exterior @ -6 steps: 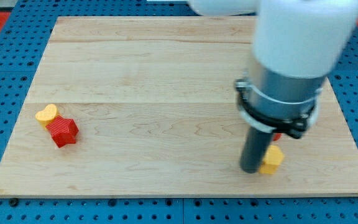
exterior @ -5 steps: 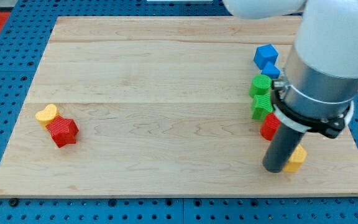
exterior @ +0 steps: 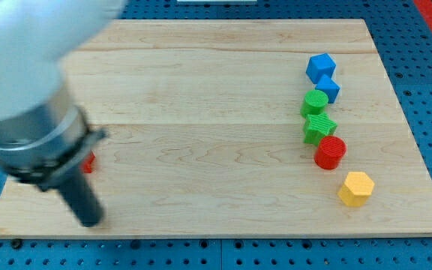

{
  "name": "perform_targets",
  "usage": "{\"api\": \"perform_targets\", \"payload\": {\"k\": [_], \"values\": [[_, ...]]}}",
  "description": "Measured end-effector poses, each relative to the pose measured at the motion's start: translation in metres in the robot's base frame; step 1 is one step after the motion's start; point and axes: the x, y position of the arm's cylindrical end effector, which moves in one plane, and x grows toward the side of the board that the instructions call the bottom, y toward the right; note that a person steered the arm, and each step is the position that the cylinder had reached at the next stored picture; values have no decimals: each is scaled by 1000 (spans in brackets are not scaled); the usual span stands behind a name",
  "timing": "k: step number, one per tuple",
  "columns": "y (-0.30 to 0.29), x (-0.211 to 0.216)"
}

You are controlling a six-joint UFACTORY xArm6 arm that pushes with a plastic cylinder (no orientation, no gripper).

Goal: Push red star closer to blue cube

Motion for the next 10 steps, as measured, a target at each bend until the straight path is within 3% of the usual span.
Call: {"api": "perform_targets", "payload": {"k": [2,3,5,7,9,10], "values": [[-36,-65],[8,-101],[161,-179],[171,-169],[88,-178],[132,-205]]}}
